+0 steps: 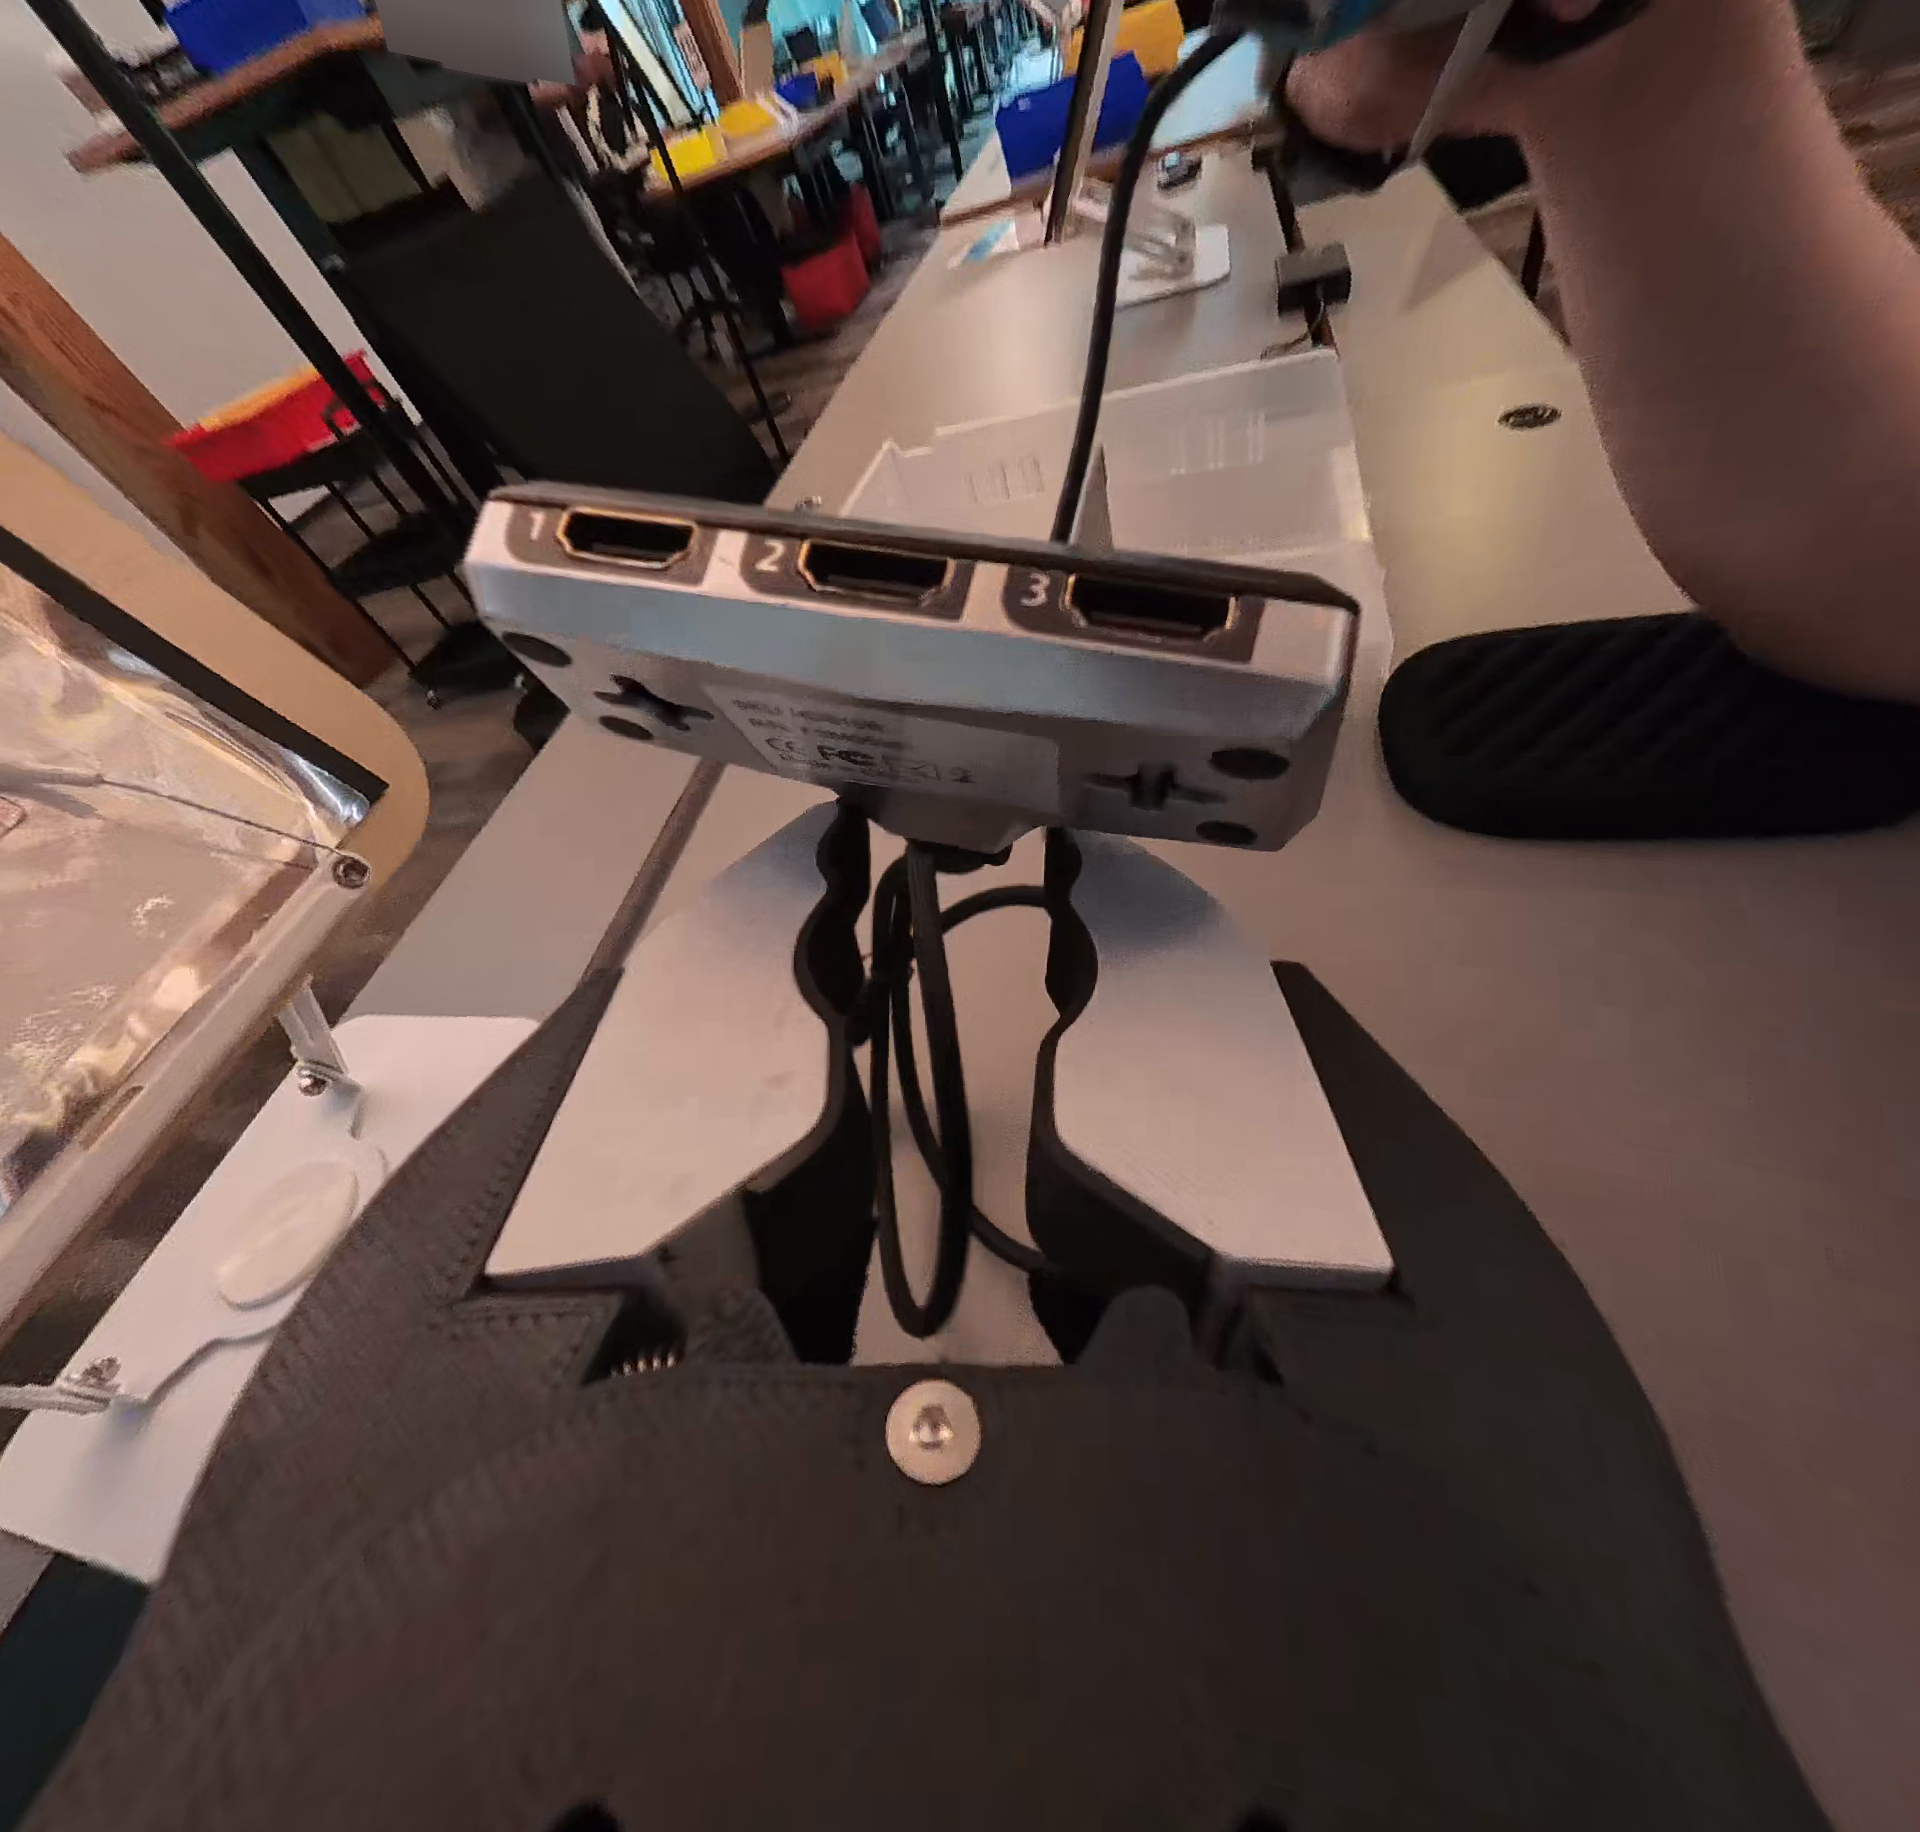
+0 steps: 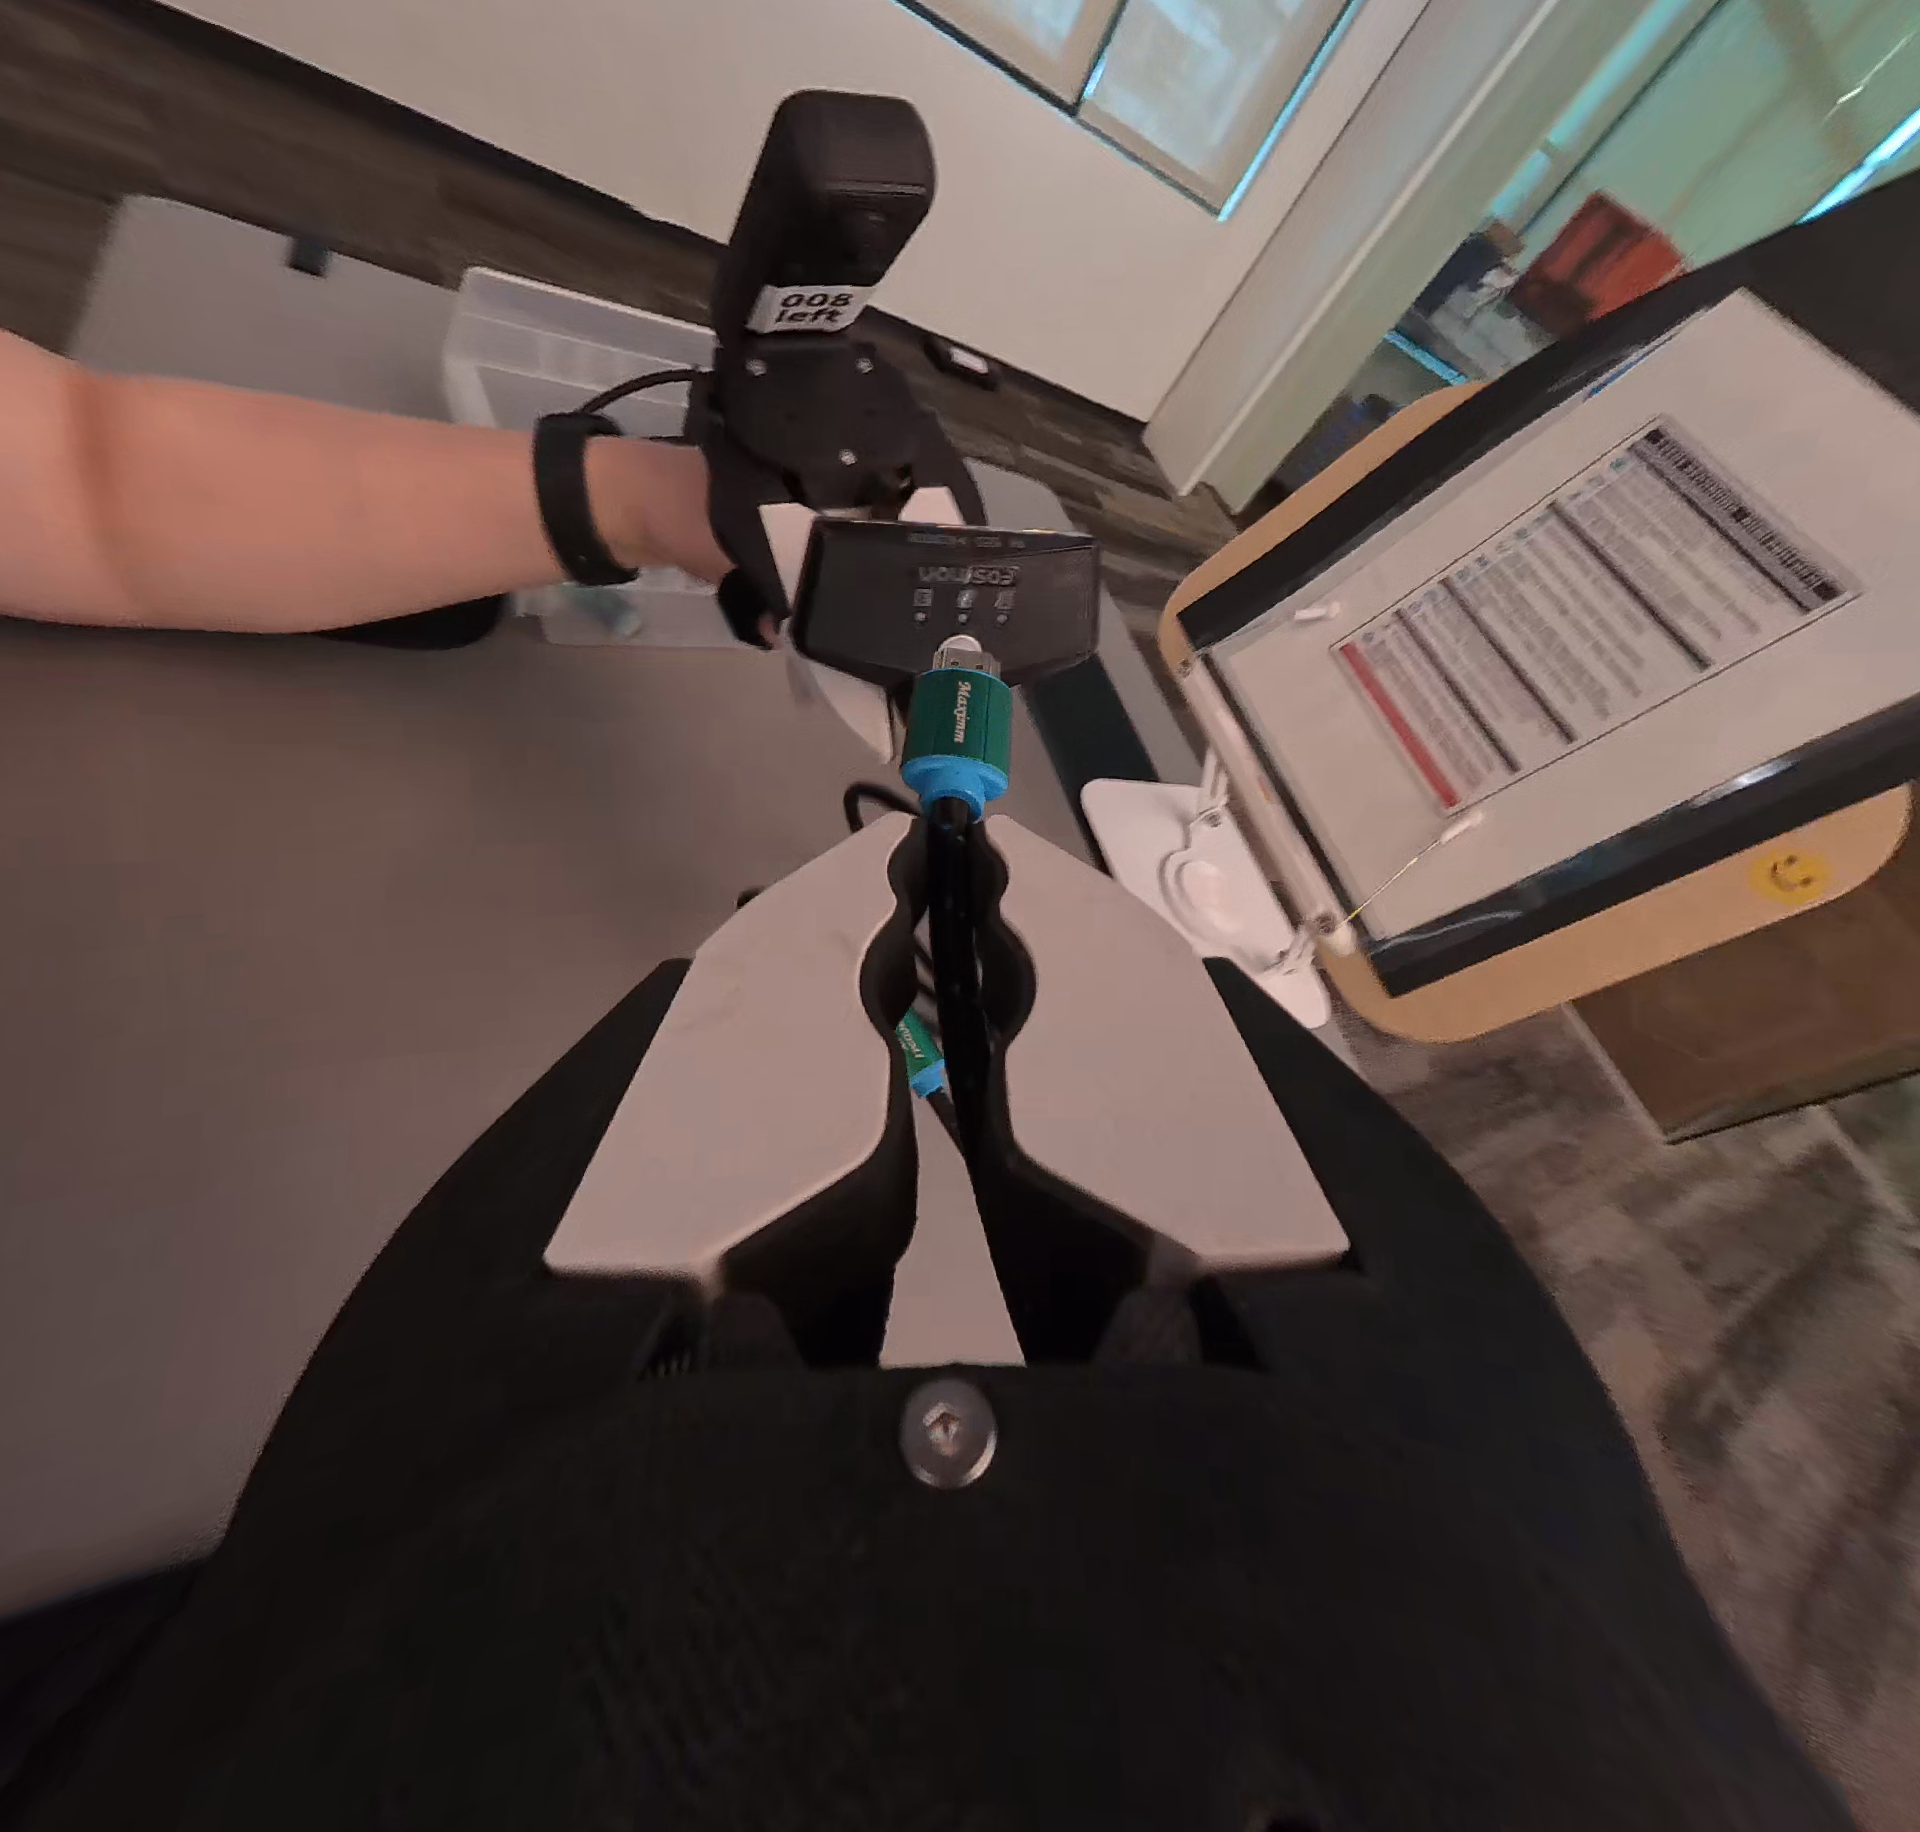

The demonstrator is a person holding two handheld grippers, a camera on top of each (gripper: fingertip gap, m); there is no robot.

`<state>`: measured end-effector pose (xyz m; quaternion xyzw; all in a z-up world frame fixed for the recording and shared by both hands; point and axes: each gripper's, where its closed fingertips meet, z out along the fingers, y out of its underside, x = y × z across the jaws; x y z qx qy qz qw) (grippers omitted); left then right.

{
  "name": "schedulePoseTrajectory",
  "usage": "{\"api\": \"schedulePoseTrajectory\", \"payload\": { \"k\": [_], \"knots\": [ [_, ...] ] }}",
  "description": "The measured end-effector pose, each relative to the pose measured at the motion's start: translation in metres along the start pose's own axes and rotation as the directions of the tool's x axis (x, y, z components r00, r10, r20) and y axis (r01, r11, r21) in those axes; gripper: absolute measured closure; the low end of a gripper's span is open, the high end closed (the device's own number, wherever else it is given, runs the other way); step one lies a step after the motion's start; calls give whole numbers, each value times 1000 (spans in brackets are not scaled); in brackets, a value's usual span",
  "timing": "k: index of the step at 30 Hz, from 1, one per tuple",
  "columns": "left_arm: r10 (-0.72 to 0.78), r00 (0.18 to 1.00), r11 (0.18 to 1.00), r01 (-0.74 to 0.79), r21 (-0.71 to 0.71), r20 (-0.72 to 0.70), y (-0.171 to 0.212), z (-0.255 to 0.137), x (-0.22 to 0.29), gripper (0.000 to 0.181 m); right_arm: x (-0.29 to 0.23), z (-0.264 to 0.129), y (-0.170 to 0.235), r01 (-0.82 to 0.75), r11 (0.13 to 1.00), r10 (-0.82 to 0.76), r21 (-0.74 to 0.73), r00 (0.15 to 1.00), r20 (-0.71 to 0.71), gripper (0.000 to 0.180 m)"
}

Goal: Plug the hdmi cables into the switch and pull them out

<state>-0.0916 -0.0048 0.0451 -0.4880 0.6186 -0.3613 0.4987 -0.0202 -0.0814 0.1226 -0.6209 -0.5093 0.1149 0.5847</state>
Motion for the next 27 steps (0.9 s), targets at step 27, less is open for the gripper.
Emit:
{"api": "schedulePoseTrajectory", "payload": {
  "k": [27],
  "knots": [
    [-9,957,982,-46,182,289,-46,10,-6,154,34,88,32,-289,957,253,-11,856,-451,173]
  ]
}}
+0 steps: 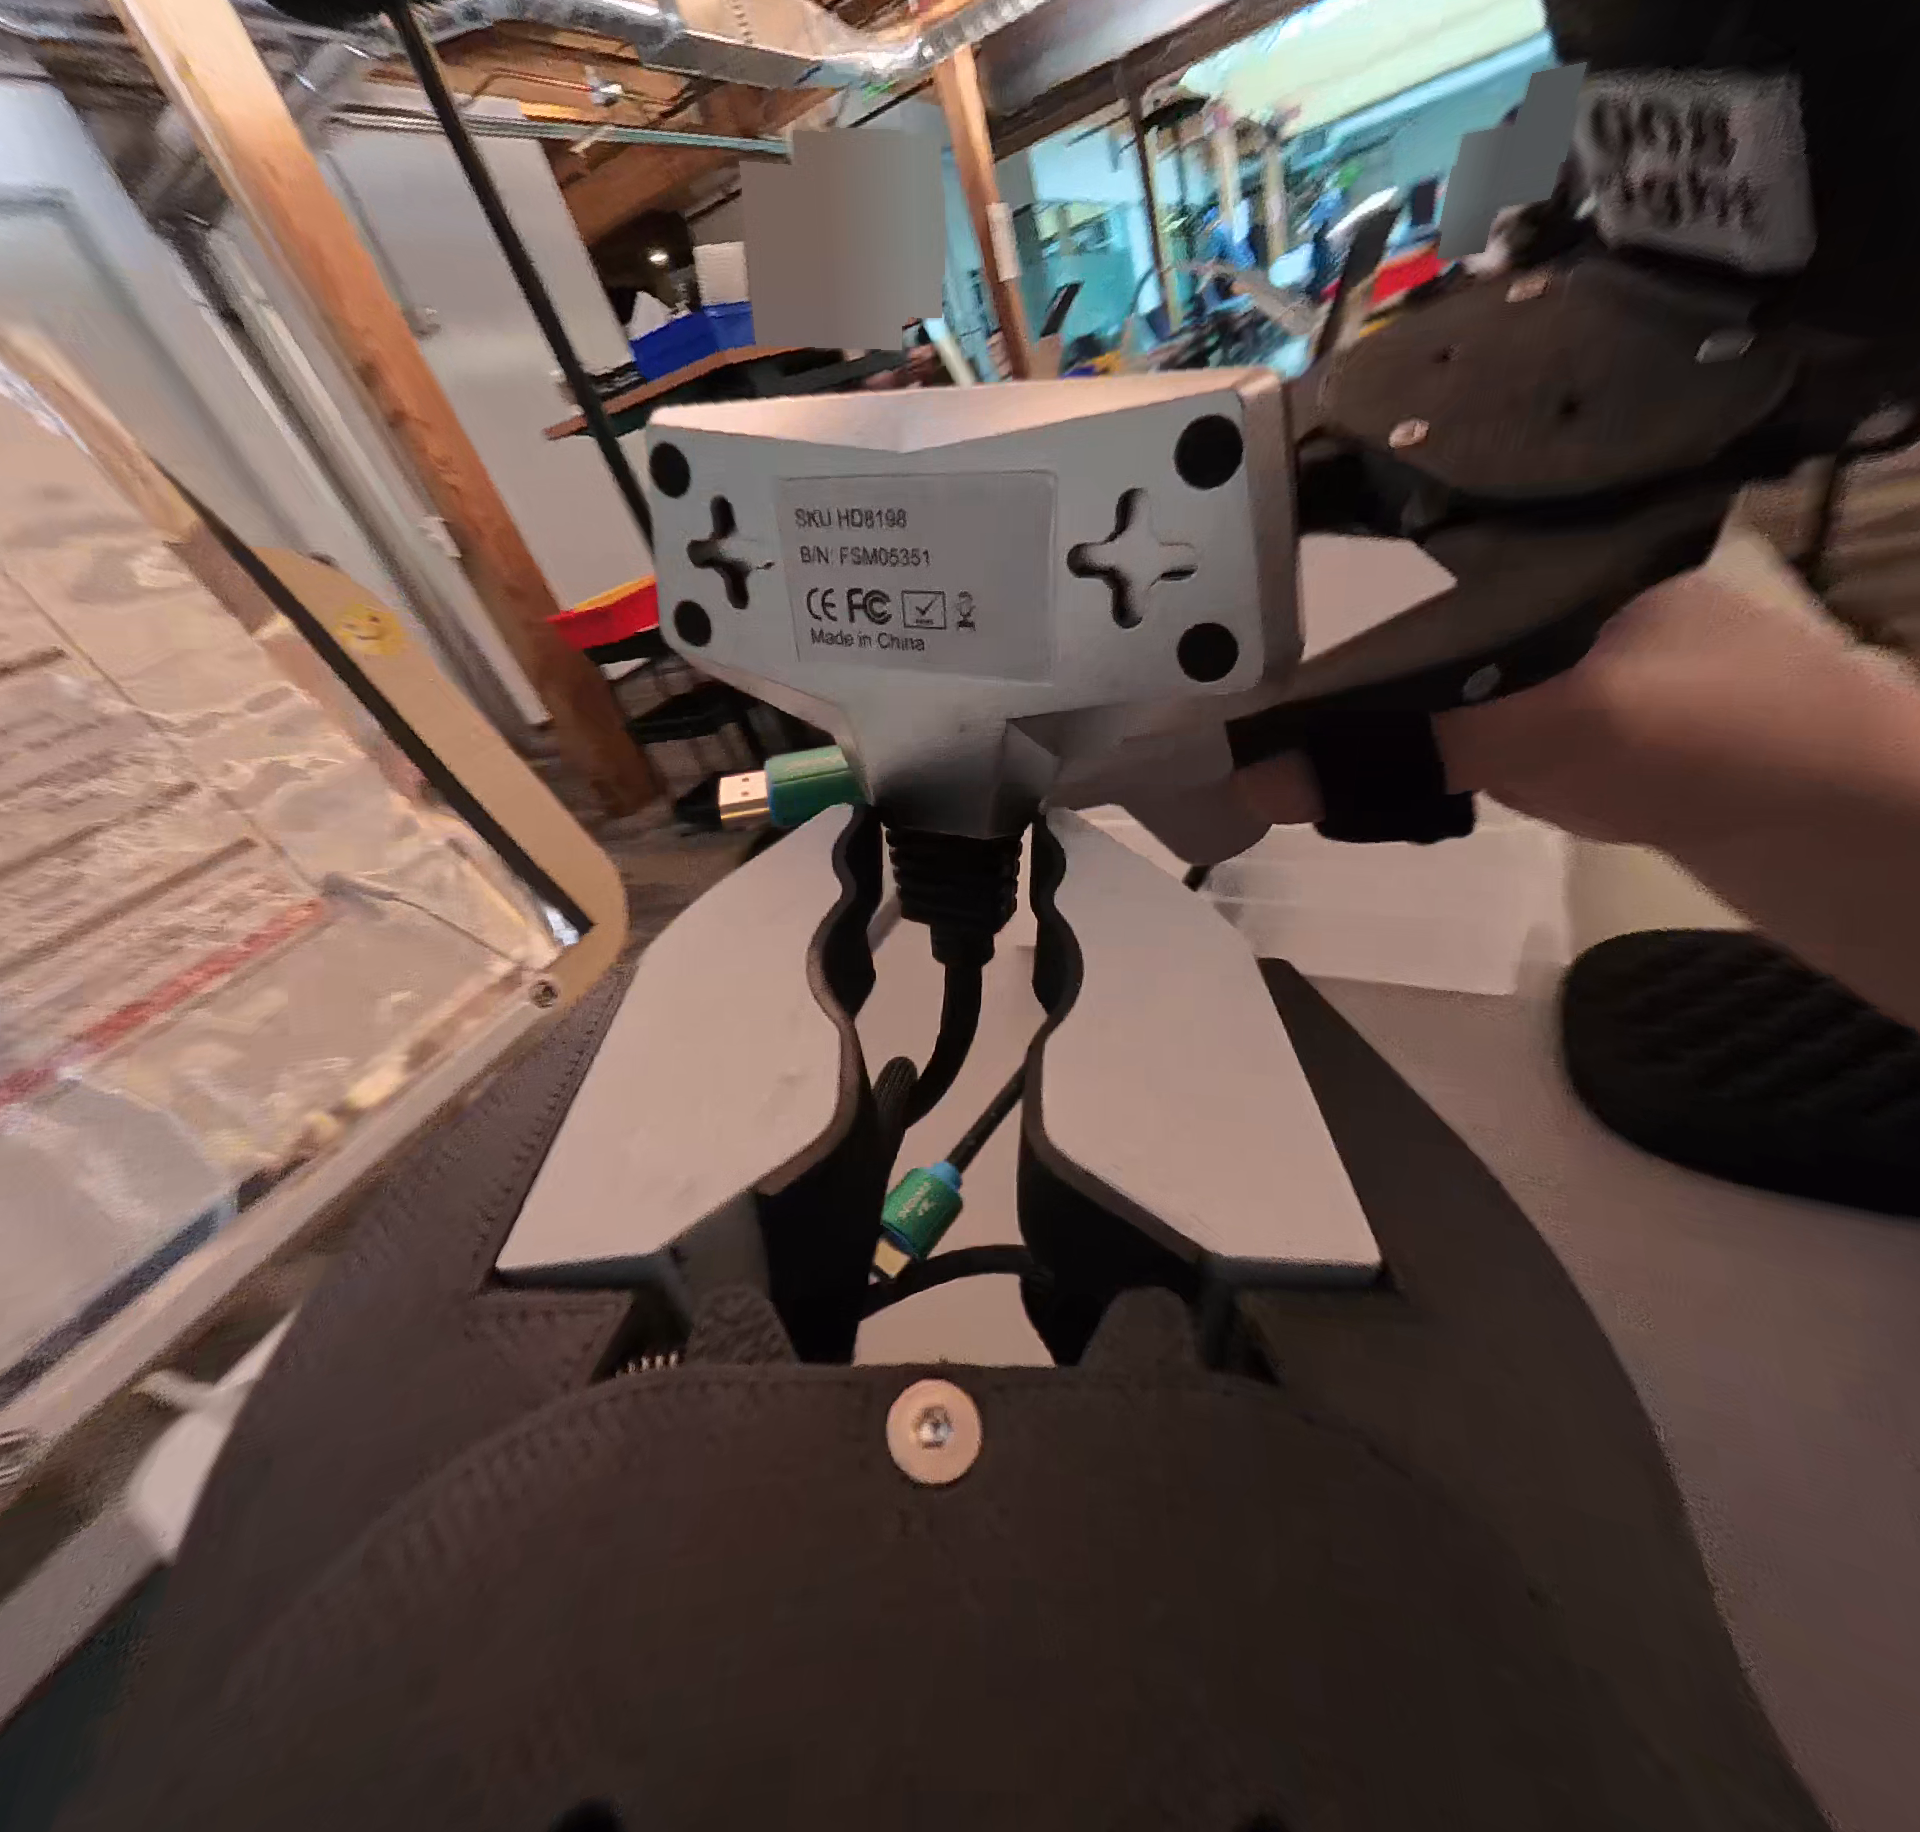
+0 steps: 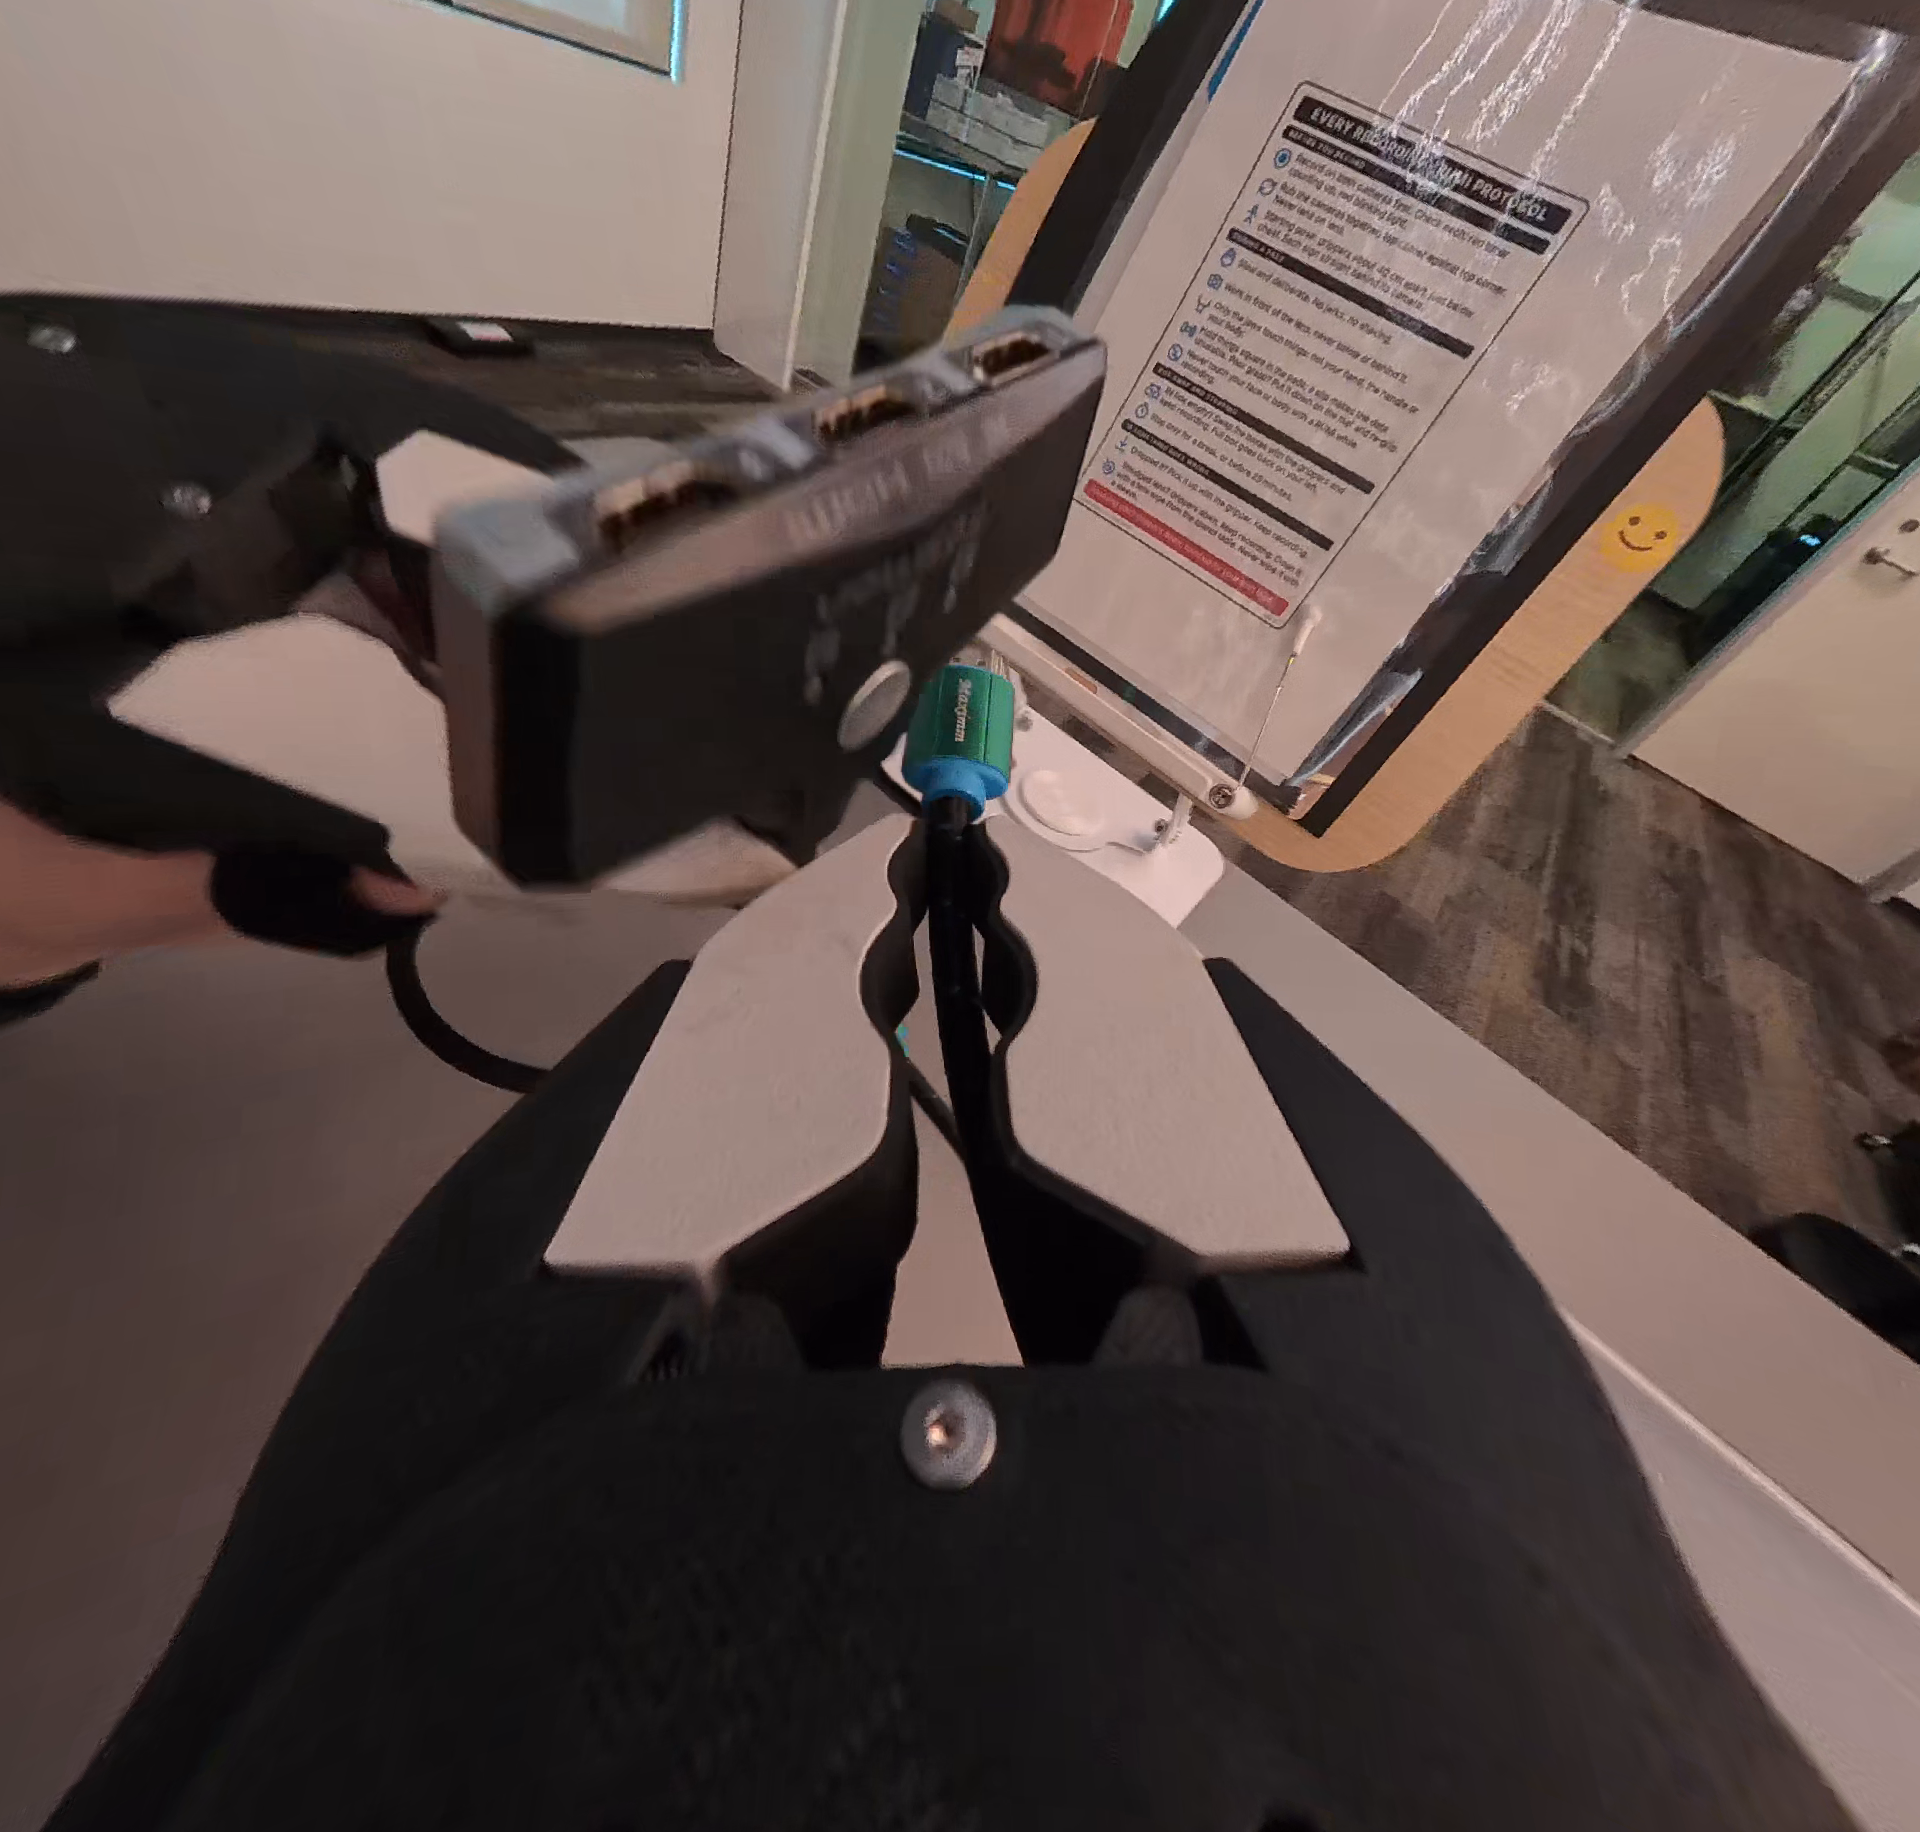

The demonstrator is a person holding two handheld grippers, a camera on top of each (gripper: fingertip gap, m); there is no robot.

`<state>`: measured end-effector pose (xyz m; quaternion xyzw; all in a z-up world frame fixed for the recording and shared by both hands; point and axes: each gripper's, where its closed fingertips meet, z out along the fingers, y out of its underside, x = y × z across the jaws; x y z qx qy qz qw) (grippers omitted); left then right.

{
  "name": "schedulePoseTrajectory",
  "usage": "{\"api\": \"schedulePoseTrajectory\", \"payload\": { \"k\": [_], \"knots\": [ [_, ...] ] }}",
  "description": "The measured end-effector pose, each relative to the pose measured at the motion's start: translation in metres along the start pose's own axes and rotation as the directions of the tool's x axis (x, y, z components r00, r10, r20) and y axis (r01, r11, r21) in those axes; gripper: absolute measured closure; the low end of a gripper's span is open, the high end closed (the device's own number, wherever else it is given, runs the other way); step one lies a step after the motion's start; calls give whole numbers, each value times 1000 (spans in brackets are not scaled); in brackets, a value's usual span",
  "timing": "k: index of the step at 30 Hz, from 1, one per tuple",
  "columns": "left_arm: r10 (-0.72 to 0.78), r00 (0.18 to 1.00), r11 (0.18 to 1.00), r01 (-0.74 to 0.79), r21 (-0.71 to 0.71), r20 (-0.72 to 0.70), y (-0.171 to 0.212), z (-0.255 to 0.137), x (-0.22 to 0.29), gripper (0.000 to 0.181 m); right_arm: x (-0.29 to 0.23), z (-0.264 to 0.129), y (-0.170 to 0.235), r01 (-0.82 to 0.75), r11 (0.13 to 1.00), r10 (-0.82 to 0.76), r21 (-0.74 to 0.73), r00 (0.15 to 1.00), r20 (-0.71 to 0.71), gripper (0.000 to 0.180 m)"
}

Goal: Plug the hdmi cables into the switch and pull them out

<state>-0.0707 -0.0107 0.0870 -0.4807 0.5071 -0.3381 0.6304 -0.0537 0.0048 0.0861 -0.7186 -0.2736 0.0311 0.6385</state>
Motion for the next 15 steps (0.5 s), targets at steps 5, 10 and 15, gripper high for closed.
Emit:
{"api": "schedulePoseTrajectory", "payload": {
  "k": [5,10,15],
  "knots": [
    [324,925,946,-312,-89,201,3,3,-3,155,-5,5,2,-117,993,113,23,982,152,172],
    [454,856,891,-432,-140,249,6,4,-2,154,-10,8,6,-186,982,170,27,940,297,173],
    [579,765,815,-531,-234,280,13,6,-4,149,-13,13,10,-164,986,158,-2,944,289,173]
  ]
}}
